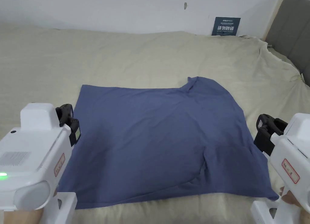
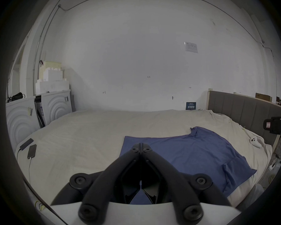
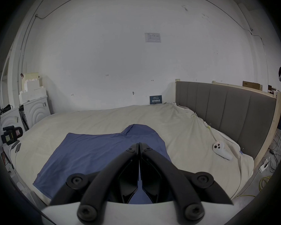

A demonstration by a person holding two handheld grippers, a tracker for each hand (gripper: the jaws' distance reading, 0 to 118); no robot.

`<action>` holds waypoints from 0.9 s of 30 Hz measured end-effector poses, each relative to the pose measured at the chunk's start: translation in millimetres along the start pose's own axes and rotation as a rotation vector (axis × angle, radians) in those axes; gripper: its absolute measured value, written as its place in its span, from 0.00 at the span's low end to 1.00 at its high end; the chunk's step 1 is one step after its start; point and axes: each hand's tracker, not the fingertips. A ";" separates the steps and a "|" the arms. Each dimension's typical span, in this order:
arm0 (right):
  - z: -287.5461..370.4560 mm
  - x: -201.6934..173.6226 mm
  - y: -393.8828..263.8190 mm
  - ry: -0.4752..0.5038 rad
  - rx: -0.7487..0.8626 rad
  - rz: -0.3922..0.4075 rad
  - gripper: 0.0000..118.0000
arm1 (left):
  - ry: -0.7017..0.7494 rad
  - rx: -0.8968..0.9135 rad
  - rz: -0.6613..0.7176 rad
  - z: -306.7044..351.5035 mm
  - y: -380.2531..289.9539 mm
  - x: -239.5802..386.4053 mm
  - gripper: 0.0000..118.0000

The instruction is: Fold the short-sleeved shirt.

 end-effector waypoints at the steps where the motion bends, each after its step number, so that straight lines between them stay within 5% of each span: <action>1: -0.5 1.6 -0.5 0.001 -0.006 0.001 0.00 | -0.004 -0.042 0.011 -1.0 2.7 -2.0 0.03; 3: -1.3 5.2 -1.8 0.004 -0.012 0.000 0.00 | -0.003 -0.129 0.045 -6.5 3.6 -13.7 0.32; 5: 2.1 -1.8 -0.9 -0.001 -0.017 0.001 0.00 | 0.011 -0.229 0.061 -13.9 2.6 -26.1 0.83; 7: 1.4 -0.6 -2.6 -0.006 -0.022 0.002 0.00 | 0.040 -0.327 0.051 -19.4 -2.8 -39.8 0.98; 15: -2.0 -10.3 -10.9 -0.003 -0.069 0.017 0.00 | 0.131 -0.774 0.094 -38.0 -66.6 -83.9 0.96; 19: -3.9 -16.1 -13.5 -0.001 -0.089 0.030 0.00 | 0.145 -0.860 0.137 -37.6 -97.2 -89.5 0.75; 25: -6.9 -19.9 -13.7 0.000 -0.102 0.033 0.00 | 0.095 -0.913 0.178 -41.8 -113.4 -82.1 0.65; 27: -6.8 -21.0 -13.7 -0.002 -0.103 0.032 0.00 | 0.090 -0.909 0.187 -43.9 -116.7 -78.4 0.27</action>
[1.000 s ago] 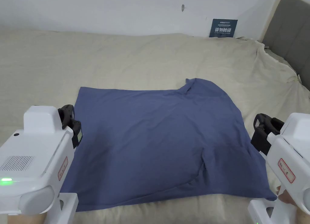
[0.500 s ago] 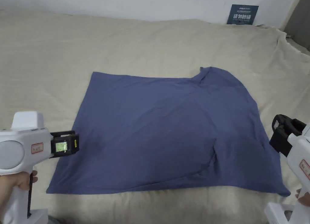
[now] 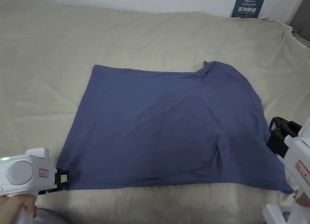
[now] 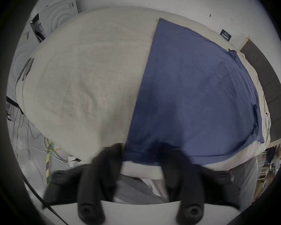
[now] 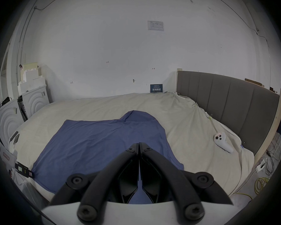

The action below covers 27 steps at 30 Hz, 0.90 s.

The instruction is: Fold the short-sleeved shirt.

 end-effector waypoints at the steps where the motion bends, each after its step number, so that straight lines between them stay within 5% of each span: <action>1: 0.2 1.0 -0.2 0.000 -0.001 0.000 0.00 | -0.012 0.004 0.008 -0.9 -0.7 0.7 0.18; 5: 1.9 3.3 -2.0 -0.007 -0.012 0.003 0.00 | -0.023 0.011 -0.006 3.7 -0.2 7.1 0.00; 18: -11.2 64.4 4.3 -0.042 -0.244 -0.080 0.02 | -0.180 0.314 0.131 81.9 19.9 5.9 0.00; 19: -16.0 70.8 0.7 -0.053 -0.270 -0.083 0.11 | -0.177 0.316 0.129 82.3 21.2 7.7 0.00; 21: -27.8 84.4 -8.2 -0.071 -0.389 -0.096 0.67 | -0.175 0.330 0.126 83.0 21.4 10.9 0.00; 22: -33.7 90.7 -13.6 -0.054 -0.446 -0.106 0.87 | -0.178 0.332 0.126 79.8 21.7 11.1 0.00; 23: -39.9 96.6 -21.8 -0.044 -0.505 -0.121 0.95 | -0.181 0.335 0.124 79.5 21.5 12.1 0.00; 27: -54.9 105.0 -53.7 -0.077 -0.641 -0.081 0.94 | -0.180 0.329 0.124 75.2 21.3 15.1 0.00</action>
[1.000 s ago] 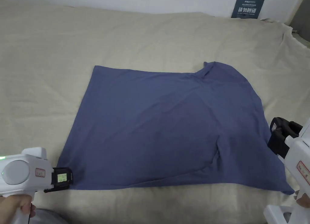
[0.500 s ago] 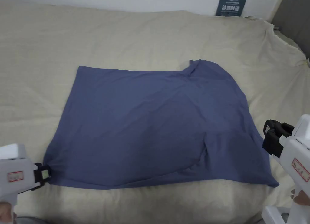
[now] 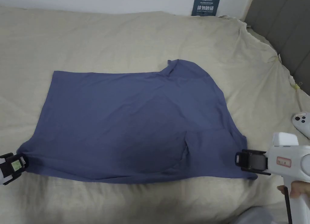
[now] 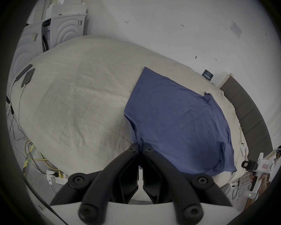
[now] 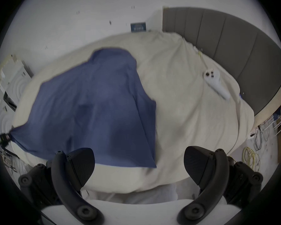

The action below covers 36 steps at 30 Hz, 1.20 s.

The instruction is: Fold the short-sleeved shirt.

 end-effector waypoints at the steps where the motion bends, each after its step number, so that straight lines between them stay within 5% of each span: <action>1: -7.8 0.8 -3.4 -0.013 -0.026 0.016 0.94 | 0.000 -0.002 0.002 -0.7 -0.2 -0.1 0.00; 4: -26.8 -4.8 -14.5 -0.086 -0.082 0.017 0.94 | 0.003 -0.004 0.008 -1.8 -0.8 0.0 0.00; 6: -31.8 -8.0 -20.6 -0.068 -0.051 0.021 0.85 | 0.012 -0.004 0.005 -2.1 -0.7 0.1 0.00; 7: -32.4 -9.2 -21.0 -0.049 -0.040 0.020 0.73 | 0.015 -0.004 0.005 -1.9 -1.1 -0.3 0.00; 9: -34.4 -10.4 -19.9 -0.018 -0.049 0.013 0.22 | 0.022 -0.007 0.004 -2.2 -1.4 -0.6 0.00; 10: -33.2 -11.2 -21.4 0.006 -0.056 0.017 0.05 | 0.025 -0.009 0.003 -2.4 -1.6 -0.7 0.00; 15: -15.5 -7.0 -16.3 0.044 -0.060 0.057 0.04 | 0.031 -0.010 0.017 -1.9 -2.9 -1.9 0.00; 22: 26.8 10.4 27.2 0.143 0.011 0.005 0.04 | 0.007 0.043 0.090 -0.5 34.0 -1.0 0.00; 36: -30.3 -28.1 169.2 0.037 0.090 -0.079 0.04 | 0.010 0.104 0.081 -89.1 133.3 26.2 0.00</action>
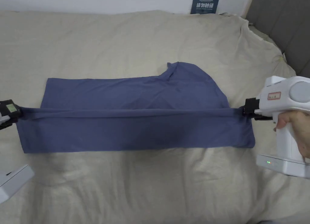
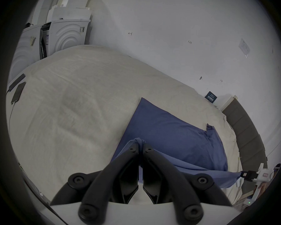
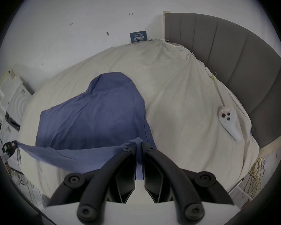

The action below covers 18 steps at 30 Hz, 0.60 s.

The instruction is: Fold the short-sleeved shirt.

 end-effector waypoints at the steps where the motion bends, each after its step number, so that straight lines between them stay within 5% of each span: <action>1: -9.8 -3.8 6.1 -0.009 -0.006 -0.005 0.04 | 0.015 -0.013 -0.003 -11.1 2.3 0.7 0.00; 10: -94.3 -19.7 38.8 -0.047 -0.087 -0.010 0.04 | 0.070 -0.101 0.079 -88.9 4.0 -5.1 0.00; 13: -111.6 -21.4 41.5 -0.068 -0.107 -0.008 0.04 | 0.080 -0.114 0.072 -111.9 5.0 -2.6 0.07; 16: -121.7 -21.9 42.7 -0.084 -0.112 -0.016 0.06 | 0.107 -0.111 0.026 -122.9 4.8 3.6 0.34; 18: -121.2 -23.4 41.5 -0.078 -0.092 -0.023 0.27 | 0.127 -0.099 0.015 -122.6 6.1 3.4 0.69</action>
